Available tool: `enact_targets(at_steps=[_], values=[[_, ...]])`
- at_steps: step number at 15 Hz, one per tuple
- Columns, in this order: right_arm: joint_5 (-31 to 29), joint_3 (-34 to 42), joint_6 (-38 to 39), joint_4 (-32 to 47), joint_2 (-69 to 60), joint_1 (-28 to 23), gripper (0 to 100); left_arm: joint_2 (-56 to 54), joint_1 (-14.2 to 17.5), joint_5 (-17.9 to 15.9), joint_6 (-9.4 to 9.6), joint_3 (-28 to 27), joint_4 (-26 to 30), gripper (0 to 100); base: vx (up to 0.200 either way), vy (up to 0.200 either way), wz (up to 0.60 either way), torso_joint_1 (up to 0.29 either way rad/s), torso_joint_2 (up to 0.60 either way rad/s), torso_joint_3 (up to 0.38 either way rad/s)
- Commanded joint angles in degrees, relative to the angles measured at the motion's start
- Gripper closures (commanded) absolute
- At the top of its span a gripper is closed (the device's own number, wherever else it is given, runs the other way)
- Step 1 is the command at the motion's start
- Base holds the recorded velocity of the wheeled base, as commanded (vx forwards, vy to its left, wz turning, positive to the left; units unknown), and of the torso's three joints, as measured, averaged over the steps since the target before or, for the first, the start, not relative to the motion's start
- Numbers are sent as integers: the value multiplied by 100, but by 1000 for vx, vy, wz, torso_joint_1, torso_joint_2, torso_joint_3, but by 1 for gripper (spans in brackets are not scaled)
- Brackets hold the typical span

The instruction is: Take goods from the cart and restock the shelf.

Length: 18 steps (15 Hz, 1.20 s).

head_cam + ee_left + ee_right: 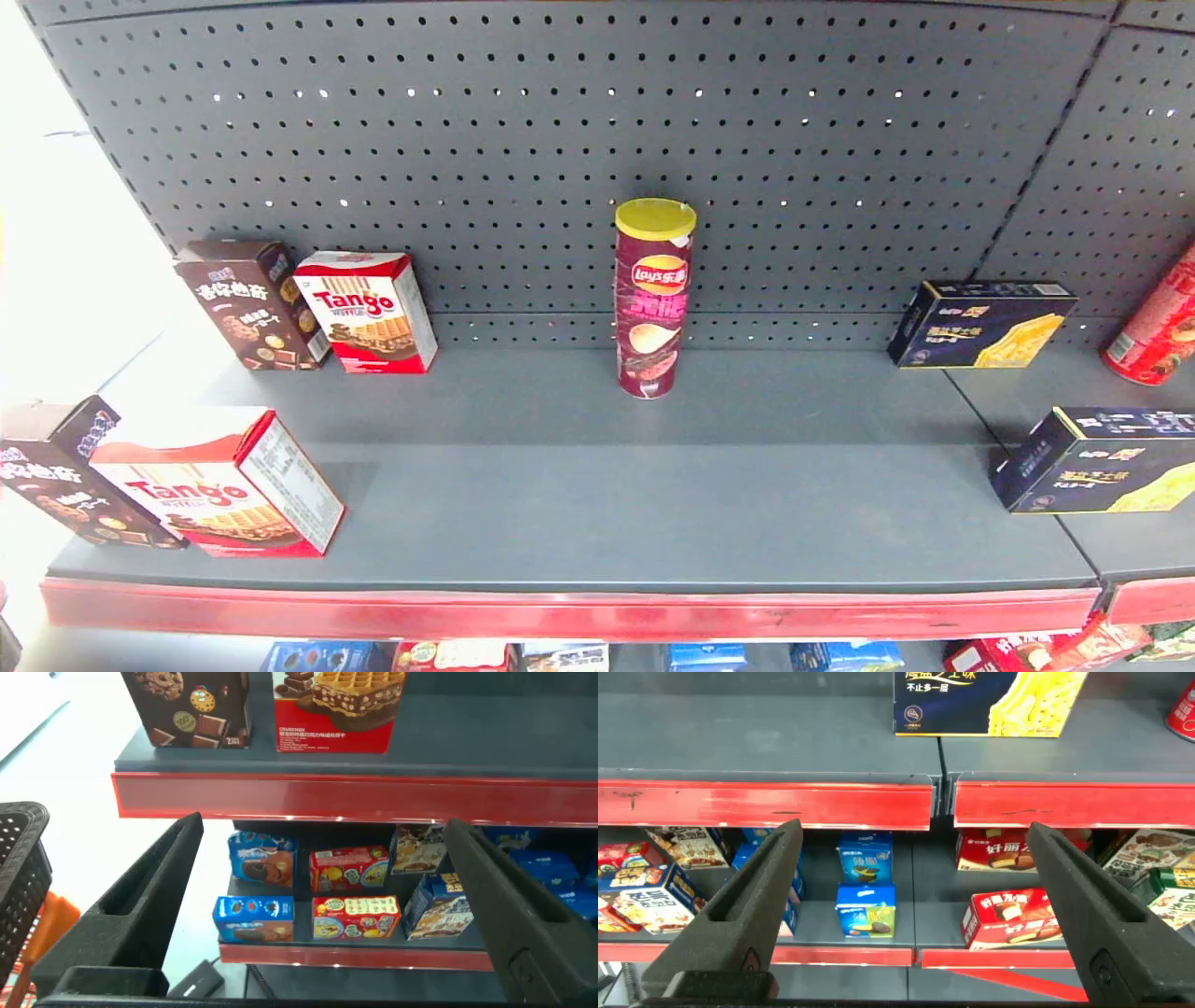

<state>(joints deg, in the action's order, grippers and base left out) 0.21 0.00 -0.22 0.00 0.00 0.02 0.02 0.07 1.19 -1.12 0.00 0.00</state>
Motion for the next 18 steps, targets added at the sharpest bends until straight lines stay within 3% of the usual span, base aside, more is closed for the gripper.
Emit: enact_targets(at_steps=[1,14,18], values=[[-3,0,4,0,0,-2,0,-2,1,4,-2,0,0,0,0,0,0,0,0,0],[-47,0,-66,0,9,-2,0,-2,1,4,-2,0,0,0,0,0,600,2,4,3],[-65,0,-4,0,0,-2,0,-2,1,4,-2,0,0,0,0,0,0,0,0,0]])
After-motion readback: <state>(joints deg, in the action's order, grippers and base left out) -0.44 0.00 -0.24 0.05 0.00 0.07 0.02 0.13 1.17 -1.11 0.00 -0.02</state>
